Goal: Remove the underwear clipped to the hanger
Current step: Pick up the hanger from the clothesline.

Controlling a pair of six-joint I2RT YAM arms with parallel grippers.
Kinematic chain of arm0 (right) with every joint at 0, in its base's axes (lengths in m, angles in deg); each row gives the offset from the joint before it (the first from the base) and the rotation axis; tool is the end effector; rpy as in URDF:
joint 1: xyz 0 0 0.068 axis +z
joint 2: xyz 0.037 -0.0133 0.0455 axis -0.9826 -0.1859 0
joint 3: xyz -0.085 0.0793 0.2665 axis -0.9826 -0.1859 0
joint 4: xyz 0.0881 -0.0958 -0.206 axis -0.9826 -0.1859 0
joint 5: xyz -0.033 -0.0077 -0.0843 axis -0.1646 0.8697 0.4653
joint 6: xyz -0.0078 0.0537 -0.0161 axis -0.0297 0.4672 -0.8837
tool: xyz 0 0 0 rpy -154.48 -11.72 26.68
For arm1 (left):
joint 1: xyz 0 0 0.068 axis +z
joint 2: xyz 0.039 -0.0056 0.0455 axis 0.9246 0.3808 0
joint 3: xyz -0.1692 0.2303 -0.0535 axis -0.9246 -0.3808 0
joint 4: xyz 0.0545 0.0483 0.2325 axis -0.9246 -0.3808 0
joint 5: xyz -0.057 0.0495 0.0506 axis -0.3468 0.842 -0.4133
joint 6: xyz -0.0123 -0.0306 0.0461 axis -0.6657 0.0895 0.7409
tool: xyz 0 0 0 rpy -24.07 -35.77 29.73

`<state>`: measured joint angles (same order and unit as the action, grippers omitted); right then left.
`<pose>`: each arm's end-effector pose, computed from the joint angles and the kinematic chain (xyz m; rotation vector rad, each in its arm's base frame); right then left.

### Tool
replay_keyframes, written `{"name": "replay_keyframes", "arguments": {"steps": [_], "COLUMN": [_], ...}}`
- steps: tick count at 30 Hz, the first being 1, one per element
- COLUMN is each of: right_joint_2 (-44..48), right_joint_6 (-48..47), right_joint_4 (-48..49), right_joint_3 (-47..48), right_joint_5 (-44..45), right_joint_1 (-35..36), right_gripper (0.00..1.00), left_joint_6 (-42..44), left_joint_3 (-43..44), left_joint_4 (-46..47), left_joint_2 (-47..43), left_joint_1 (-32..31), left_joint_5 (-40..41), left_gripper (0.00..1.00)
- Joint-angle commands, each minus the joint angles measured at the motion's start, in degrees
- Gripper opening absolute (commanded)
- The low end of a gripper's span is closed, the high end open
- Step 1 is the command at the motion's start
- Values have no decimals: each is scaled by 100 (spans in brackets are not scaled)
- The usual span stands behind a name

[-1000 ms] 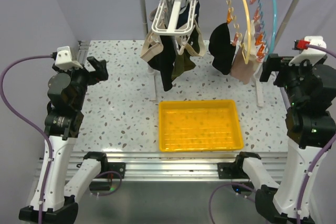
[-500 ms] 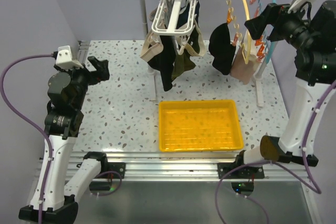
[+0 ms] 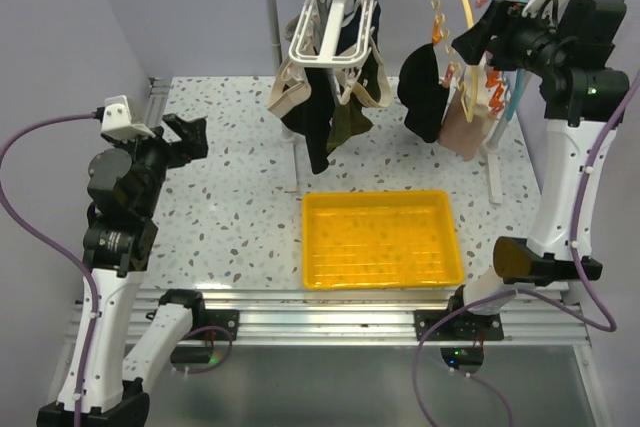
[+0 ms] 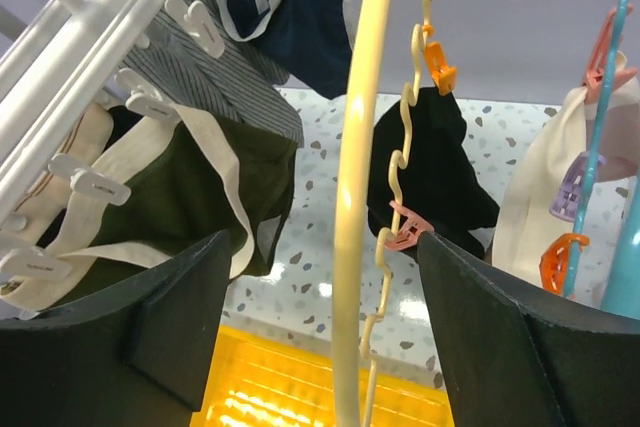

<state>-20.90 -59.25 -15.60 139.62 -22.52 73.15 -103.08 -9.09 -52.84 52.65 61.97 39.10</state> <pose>0.2614 -0.0107 0.5642 -0.0422 1.8249 0.4742 0.1159 -0.0089 0.4323 -0.2672 1.5601 -0.3231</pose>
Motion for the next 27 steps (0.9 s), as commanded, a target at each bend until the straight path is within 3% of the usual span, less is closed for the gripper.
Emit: {"name": "replay_keyframes", "arguments": {"steps": [1,7,12,22,23,27], "right_joint_2": [-128,-269,-375,-638,-656,-691], "right_joint_6": [-234,-577,-648,-648,-674,-762], "right_joint_4": [-108,-126,-134,-82,-73,-29], "right_joint_3": [221,265,283,581,616,880], "right_joint_5": [542,1420,1598,1598,1589,1511], "right_joint_1": [314,569,569,719,719,710], "right_gripper": [78,67,56,15,0,0], "left_joint_6": [-184,-219,-219,-280,-289,-298], "left_joint_3": [-149,-298,-342,-351,-351,-360], "left_joint_4": [78,44,52,149,149,149], "left_joint_2": [54,28,1,54,54,28], "left_joint_1": [29,29,29,29,29,29], "left_joint_5": [-109,-162,-188,-276,-293,-302], "left_gripper": [100,100,100,100,100,100]}}
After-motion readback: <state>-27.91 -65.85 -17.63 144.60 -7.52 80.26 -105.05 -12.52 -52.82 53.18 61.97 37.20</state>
